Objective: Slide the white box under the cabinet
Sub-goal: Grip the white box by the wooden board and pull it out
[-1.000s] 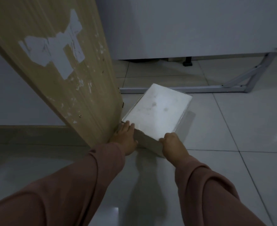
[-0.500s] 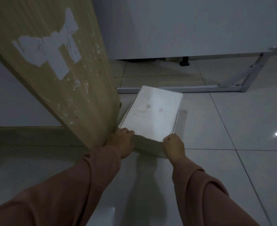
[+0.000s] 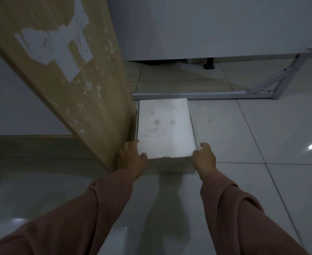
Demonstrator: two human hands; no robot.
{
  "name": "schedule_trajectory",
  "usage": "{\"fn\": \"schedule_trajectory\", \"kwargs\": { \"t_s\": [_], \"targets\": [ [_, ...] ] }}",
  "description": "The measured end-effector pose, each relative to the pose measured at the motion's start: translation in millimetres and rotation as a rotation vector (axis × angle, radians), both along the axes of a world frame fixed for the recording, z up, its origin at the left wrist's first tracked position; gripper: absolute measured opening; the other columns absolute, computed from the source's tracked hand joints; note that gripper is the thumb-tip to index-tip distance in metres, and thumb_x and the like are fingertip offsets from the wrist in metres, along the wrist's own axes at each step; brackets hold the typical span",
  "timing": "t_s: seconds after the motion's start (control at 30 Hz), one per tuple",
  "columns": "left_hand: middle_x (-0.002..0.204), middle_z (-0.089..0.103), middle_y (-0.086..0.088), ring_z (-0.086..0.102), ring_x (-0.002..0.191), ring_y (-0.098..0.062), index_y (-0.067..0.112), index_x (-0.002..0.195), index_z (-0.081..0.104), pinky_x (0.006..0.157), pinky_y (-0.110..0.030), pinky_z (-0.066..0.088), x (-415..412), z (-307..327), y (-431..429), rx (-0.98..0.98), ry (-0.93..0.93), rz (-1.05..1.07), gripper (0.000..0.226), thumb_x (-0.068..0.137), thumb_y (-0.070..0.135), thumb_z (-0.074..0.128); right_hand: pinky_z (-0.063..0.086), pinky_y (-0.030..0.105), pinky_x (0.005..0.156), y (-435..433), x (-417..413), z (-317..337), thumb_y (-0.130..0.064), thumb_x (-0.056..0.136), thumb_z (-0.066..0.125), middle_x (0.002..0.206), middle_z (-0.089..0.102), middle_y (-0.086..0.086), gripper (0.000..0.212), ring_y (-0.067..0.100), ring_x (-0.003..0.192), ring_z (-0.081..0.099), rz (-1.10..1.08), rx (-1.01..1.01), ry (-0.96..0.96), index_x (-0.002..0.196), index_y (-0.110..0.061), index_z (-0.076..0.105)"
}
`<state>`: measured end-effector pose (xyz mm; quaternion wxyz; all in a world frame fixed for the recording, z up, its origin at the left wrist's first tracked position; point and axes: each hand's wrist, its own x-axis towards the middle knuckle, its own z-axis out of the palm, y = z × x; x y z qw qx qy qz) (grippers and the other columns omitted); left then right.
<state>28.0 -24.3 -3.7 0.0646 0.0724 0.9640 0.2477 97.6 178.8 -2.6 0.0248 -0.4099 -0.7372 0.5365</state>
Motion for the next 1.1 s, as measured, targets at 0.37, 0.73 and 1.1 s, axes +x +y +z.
{"fn": "schedule_trajectory", "kwargs": {
  "t_s": [0.37,0.73,1.1],
  "targets": [
    [0.145,0.048,-0.002,0.05,0.128,-0.028,0.017,0.144,0.04,0.111,-0.046,0.037,-35.6,-42.9,-10.2,0.564,-0.66,0.336,0.108,0.054,0.071,0.065,0.041,0.038,0.091,2.7,-5.6,-7.5,-0.02,0.099,0.035,0.117,0.059,0.027,0.037,0.037,0.105,0.054,0.011,-0.027,-0.031,0.11,0.007,0.058],
    [0.109,0.071,-0.01,0.064,0.105,-0.031,0.016,0.115,0.067,0.104,-0.05,0.046,-26.7,-29.6,-3.0,1.001,-0.783,0.487,0.042,0.084,0.045,0.064,0.05,0.06,0.09,4.5,-0.9,-13.4,-0.029,0.095,0.041,0.075,0.056,0.01,0.034,0.041,0.09,0.059,-0.059,-0.114,0.073,0.084,-0.005,0.062],
    [0.154,0.039,-0.004,0.027,0.145,-0.027,0.024,0.143,0.043,0.117,-0.06,-0.006,-27.9,-32.1,1.1,0.933,-1.144,0.407,0.114,0.045,0.084,0.048,0.05,0.063,0.087,23.5,2.8,-28.9,-0.034,0.083,0.043,0.073,0.057,0.006,0.027,0.043,0.093,0.06,-0.095,-0.096,0.108,0.064,-0.02,0.057]
  ]
}}
